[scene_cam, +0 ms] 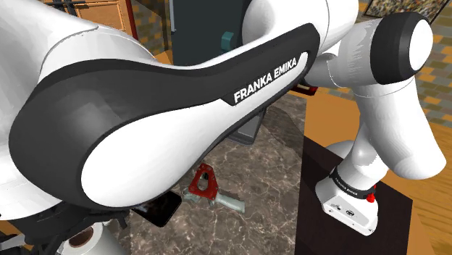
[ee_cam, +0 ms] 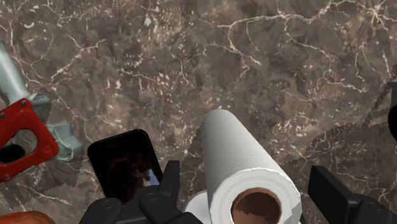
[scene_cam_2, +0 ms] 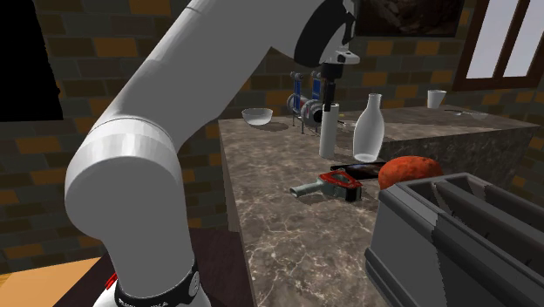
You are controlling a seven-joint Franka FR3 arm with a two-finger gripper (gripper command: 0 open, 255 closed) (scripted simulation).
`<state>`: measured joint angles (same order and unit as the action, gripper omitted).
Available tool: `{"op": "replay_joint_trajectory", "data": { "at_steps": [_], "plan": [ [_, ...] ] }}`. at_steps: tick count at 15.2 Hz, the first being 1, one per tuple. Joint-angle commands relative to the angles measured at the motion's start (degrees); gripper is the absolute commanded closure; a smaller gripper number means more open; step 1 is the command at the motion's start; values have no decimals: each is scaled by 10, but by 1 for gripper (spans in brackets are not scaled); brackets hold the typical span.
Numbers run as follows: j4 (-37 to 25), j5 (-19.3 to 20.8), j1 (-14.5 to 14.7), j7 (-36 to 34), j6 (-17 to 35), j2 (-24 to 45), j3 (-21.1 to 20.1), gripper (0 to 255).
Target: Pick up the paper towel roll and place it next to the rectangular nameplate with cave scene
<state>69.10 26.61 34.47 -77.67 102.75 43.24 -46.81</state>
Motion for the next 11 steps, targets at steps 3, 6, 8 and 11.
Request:
{"op": "replay_joint_trajectory", "data": {
  "at_steps": [3, 6, 8, 11],
  "plan": [
    [-57, -7, 12, 11, -58, -8, -4, 0],
    [-57, -7, 12, 11, -58, -8, -4, 0],
    [-57, -7, 12, 11, -58, -8, -4, 0],
    [-57, -7, 12, 10, -58, -8, -4, 0]
  ]
}}
